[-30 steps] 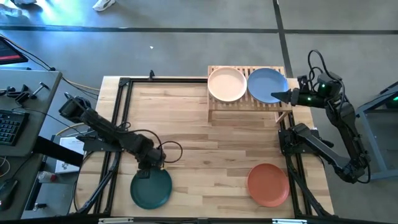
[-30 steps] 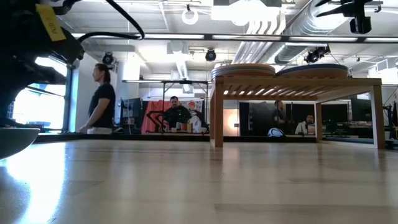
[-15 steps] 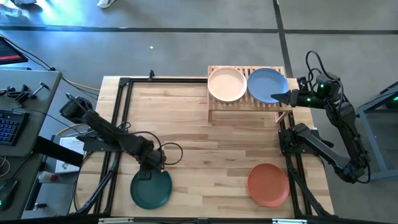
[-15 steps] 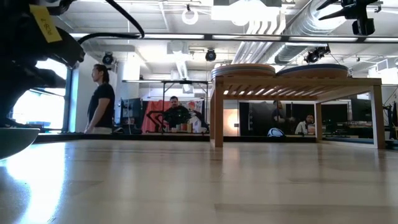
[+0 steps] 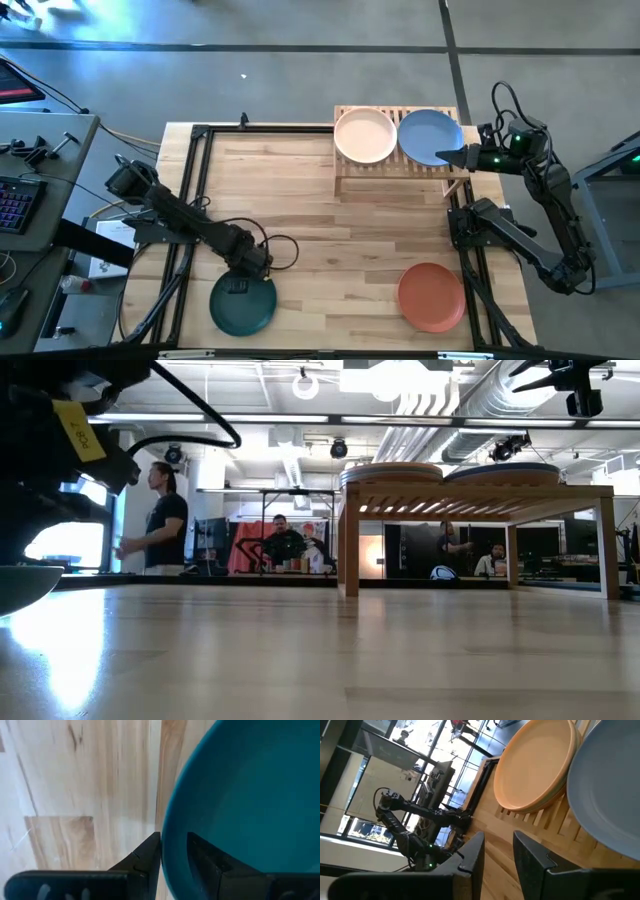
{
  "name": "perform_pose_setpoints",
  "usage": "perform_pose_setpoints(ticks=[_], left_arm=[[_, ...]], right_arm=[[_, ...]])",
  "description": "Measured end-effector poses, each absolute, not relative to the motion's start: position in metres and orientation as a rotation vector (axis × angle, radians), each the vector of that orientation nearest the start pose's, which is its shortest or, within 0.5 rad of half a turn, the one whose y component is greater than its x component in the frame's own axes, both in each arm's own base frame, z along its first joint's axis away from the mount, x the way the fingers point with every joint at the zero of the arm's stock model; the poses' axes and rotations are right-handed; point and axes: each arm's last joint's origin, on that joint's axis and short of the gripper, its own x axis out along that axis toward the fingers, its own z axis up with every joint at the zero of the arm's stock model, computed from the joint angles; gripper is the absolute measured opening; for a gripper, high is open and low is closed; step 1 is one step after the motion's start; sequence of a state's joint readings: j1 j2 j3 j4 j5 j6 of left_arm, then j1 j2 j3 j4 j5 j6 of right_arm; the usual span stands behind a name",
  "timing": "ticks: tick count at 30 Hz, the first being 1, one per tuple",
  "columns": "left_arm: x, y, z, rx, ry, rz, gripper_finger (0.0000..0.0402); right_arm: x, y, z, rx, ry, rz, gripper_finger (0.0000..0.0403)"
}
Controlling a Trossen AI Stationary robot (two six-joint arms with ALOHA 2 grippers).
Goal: Place and stack plates onto a shelf
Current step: Stack the green plate on top of the blue plate on the shelf
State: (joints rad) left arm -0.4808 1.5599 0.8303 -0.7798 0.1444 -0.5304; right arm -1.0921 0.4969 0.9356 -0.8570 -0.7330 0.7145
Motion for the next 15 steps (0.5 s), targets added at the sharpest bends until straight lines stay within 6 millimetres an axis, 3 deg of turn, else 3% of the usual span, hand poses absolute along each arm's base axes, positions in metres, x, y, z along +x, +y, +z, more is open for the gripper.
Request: perform_pose_setpoints(ticks=[6, 15], left_arm=[[0.2164, -0.1173, 0.1500, -0.166, 1.595, -0.068, 0.0081], [0.2175, -0.1172, 0.1508, -0.168, 1.586, -0.077, 0.0007]], right_arm=[[0.0475, -0.0495, 0.3515, 1.036, 0.122, -0.439, 0.0085], [0.0475, -0.0494, 0.3515, 1.039, 0.123, -0.435, 0.0085]])
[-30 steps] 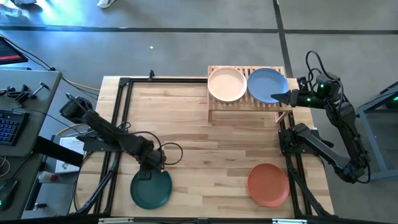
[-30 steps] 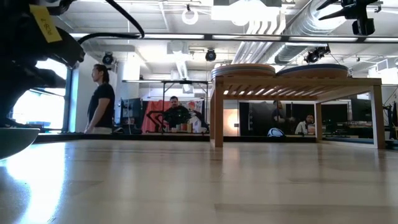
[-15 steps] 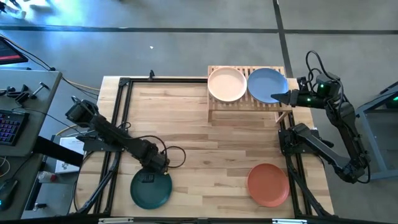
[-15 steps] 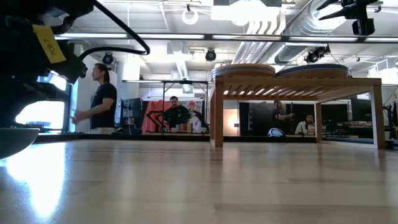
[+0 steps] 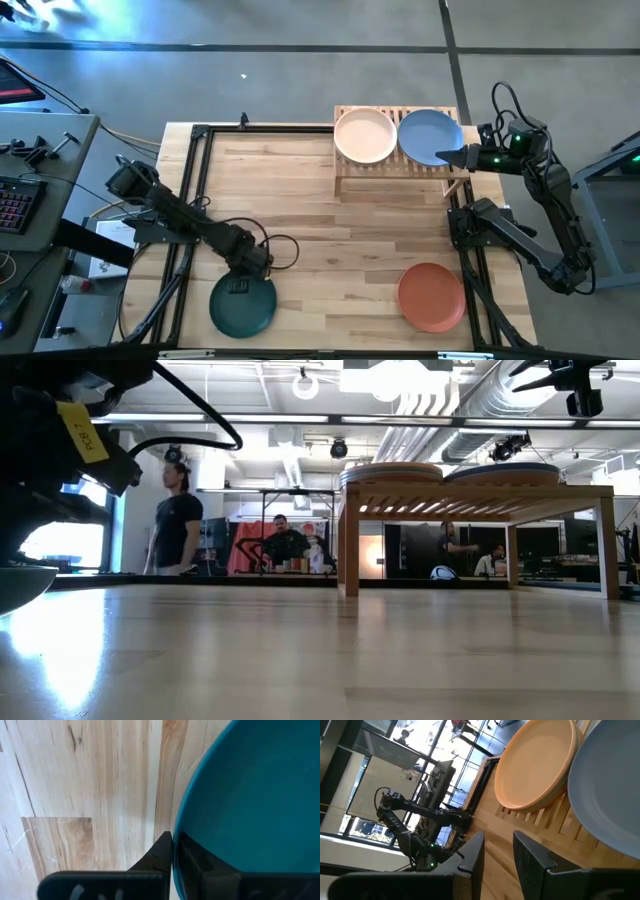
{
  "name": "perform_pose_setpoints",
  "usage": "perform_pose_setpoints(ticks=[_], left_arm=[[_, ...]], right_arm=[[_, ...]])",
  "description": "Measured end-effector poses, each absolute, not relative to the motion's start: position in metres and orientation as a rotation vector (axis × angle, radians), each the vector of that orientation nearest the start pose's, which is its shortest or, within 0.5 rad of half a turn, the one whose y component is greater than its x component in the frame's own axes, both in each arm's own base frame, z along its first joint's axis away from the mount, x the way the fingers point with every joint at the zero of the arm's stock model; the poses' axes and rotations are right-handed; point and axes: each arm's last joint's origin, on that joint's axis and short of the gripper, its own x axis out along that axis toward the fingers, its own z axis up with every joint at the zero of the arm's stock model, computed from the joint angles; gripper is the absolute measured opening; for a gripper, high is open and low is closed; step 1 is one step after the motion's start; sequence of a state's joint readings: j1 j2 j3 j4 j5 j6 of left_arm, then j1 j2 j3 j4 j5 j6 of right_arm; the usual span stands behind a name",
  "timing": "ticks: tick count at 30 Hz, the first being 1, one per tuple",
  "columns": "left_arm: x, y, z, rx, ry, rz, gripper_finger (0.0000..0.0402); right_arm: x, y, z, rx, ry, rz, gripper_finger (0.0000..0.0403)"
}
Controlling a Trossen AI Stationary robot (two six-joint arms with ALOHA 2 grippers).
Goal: Place and stack plates onto a shelf
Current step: Stack the green plate on top of the blue plate on the shelf
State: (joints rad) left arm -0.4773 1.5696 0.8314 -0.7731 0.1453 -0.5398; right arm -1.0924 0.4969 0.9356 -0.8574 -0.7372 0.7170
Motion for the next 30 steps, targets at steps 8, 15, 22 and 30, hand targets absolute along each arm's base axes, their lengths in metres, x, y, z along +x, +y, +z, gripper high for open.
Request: perform_pose_setpoints(ticks=[8, 15, 22, 30], left_arm=[[0.231, -0.109, 0.164, -0.133, 1.545, -0.062, 0.0003], [0.256, -0.082, 0.190, -0.022, 1.472, -0.003, 0.0001], [0.281, -0.035, 0.216, 0.039, 1.378, 0.107, 0.0001], [0.303, 0.020, 0.260, -0.010, 1.212, 0.288, 0.0001]], right_arm=[[0.047, -0.048, 0.349, 1.046, 0.144, -0.437, 0.0085], [0.048, -0.051, 0.355, 0.973, 0.106, -0.420, 0.0085], [0.051, -0.055, 0.380, 0.738, -0.060, -0.340, 0.0085], [0.051, -0.057, 0.408, 0.489, -0.257, -0.315, 0.0106]])
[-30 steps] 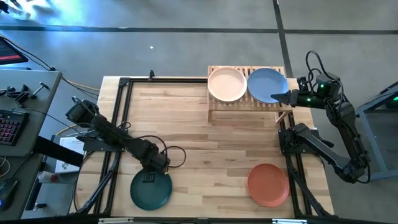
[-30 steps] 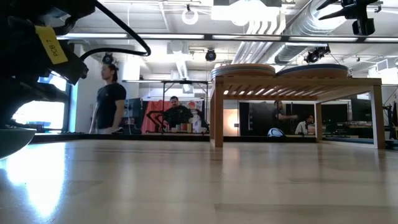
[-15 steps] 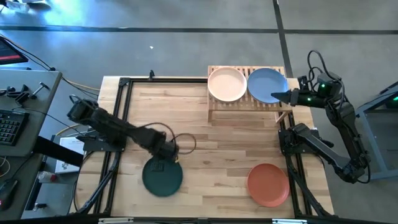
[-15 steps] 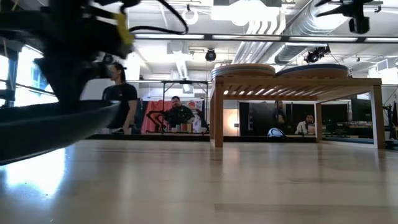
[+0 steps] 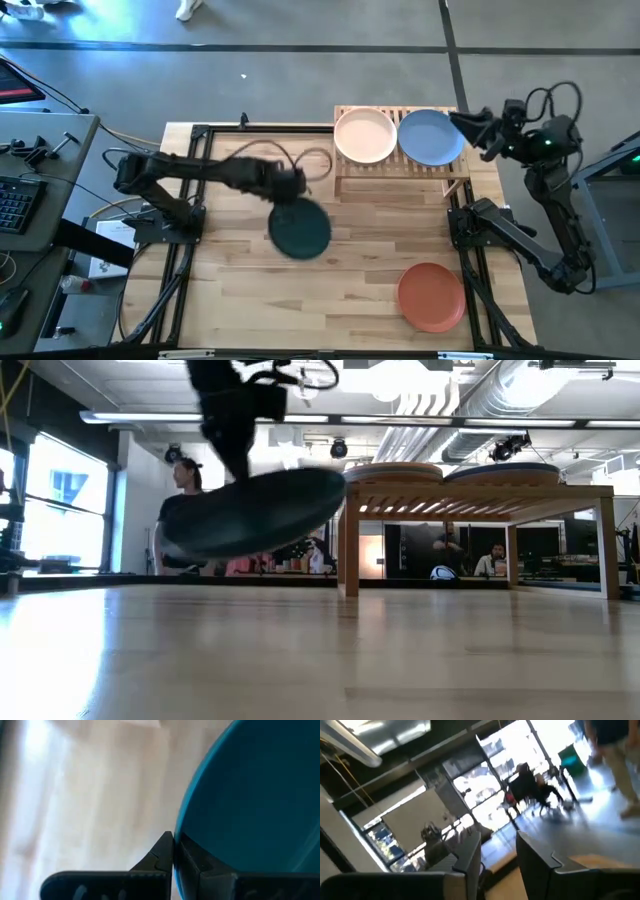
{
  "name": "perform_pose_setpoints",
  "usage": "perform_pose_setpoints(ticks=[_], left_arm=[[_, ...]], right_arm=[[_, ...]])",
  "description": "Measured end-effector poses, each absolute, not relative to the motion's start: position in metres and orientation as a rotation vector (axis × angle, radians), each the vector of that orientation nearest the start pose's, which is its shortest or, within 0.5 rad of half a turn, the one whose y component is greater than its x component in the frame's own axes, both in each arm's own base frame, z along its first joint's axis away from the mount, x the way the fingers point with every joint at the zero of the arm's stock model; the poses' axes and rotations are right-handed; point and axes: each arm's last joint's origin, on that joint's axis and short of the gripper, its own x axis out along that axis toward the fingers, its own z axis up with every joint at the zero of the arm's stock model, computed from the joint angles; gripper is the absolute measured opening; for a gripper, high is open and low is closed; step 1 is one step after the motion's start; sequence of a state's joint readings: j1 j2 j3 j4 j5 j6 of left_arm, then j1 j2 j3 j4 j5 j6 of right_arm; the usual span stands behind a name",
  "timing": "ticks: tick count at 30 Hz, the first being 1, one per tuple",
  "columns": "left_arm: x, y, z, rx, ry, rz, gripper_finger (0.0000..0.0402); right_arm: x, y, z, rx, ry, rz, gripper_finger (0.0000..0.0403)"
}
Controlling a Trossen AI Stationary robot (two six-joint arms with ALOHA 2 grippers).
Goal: Place and stack plates onto a shelf
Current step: Stack the green plate on top of the blue plate on the shelf
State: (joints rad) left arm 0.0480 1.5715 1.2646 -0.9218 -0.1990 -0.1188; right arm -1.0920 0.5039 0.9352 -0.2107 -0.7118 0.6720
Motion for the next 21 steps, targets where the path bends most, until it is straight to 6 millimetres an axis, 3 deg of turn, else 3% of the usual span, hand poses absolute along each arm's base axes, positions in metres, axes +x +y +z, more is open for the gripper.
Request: perform_pose_setpoints(ticks=[9, 13, 17, 21], left_arm=[[0.324, 0.061, 0.334, -0.038, 0.866, 0.495, 0.0001], [0.328, 0.072, 0.363, -0.009, 0.714, 0.579, 0.0001], [0.326, 0.081, 0.380, 0.008, 0.637, 0.689, 0.0001], [0.324, 0.087, 0.385, 0.013, 0.622, 0.757, 0.0001]], right_arm=[[0.057, -0.071, 0.442, 0.168, -0.496, -0.236, 0.0119], [0.063, -0.081, 0.447, 0.060, -0.523, -0.216, 0.0119], [0.070, -0.093, 0.444, 0.013, -0.483, -0.229, 0.0119], [0.076, -0.104, 0.439, 0.010, -0.433, -0.210, 0.0119]])
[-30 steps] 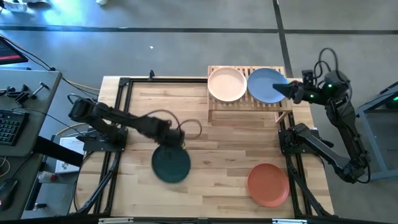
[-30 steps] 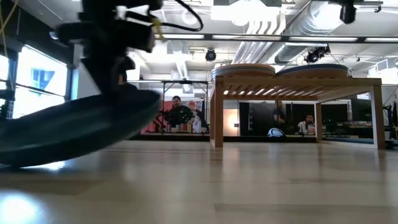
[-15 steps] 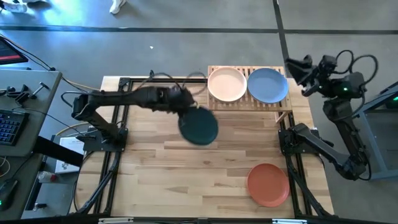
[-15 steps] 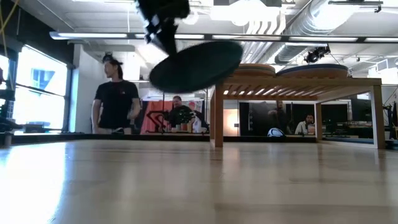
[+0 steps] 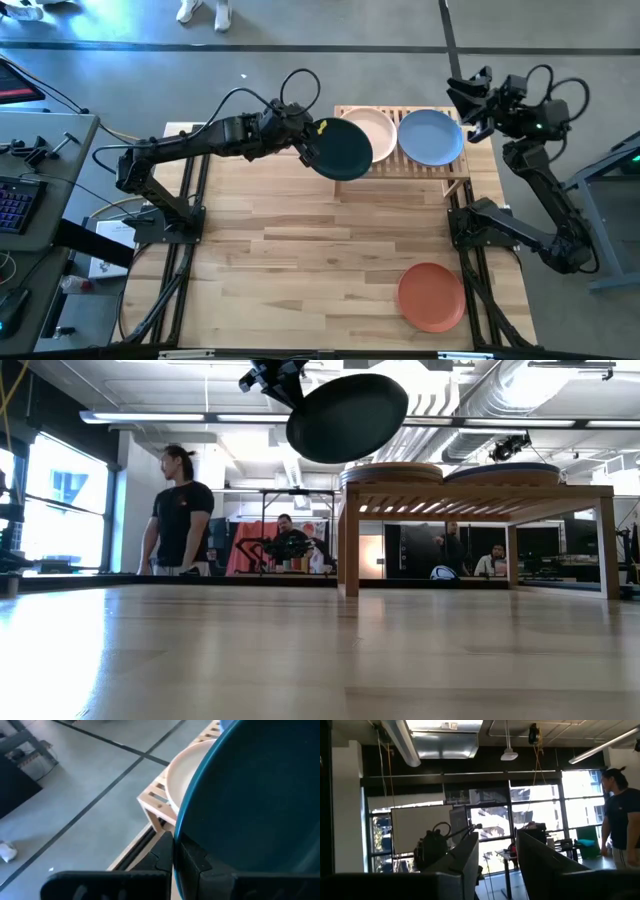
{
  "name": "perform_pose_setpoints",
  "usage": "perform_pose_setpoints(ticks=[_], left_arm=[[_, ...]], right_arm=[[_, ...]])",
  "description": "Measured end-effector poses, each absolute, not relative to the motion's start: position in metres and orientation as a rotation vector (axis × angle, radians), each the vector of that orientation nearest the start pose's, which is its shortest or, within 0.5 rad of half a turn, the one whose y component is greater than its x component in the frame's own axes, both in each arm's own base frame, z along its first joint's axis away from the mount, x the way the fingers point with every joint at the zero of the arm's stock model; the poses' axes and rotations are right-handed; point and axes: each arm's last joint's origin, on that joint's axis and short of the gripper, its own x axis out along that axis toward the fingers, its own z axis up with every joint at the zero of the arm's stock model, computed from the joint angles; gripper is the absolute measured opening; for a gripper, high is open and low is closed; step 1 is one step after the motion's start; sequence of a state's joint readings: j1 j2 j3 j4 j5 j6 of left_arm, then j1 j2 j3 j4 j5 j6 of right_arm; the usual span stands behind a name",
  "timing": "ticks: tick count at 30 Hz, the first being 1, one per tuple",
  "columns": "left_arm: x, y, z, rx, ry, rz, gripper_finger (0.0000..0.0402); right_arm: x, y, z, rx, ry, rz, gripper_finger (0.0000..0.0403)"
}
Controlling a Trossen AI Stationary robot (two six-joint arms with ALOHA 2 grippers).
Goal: Place and stack plates onto a shelf
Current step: Stack the green plate on top of the blue plate on the shelf
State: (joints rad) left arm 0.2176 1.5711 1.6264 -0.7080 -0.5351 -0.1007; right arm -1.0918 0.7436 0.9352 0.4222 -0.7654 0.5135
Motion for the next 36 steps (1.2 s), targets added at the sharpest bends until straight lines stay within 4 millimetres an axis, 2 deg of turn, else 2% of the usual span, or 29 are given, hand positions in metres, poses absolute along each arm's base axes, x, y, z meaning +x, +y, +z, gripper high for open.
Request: perform_pose_setpoints(ticks=[11, 22, 30, 36], left_arm=[[0.324, 0.085, 0.383, -0.092, 0.604, 0.755, 0.0001], [0.317, 0.069, 0.374, -0.186, 0.702, 0.746, 0.0001], [0.307, 0.059, 0.371, -0.244, 0.785, 0.738, 0.0001], [0.294, 0.055, 0.362, -0.289, 0.947, 0.741, 0.0001]], right_arm=[[0.104, -0.117, 0.421, 0.015, -0.323, -0.230, 0.0119], [0.138, -0.111, 0.402, 0.146, -0.215, -0.276, 0.0119], [0.177, -0.096, 0.372, 0.300, 0.005, -0.301, 0.0119], [0.206, -0.078, 0.356, 0.348, 0.103, -0.273, 0.0119]])
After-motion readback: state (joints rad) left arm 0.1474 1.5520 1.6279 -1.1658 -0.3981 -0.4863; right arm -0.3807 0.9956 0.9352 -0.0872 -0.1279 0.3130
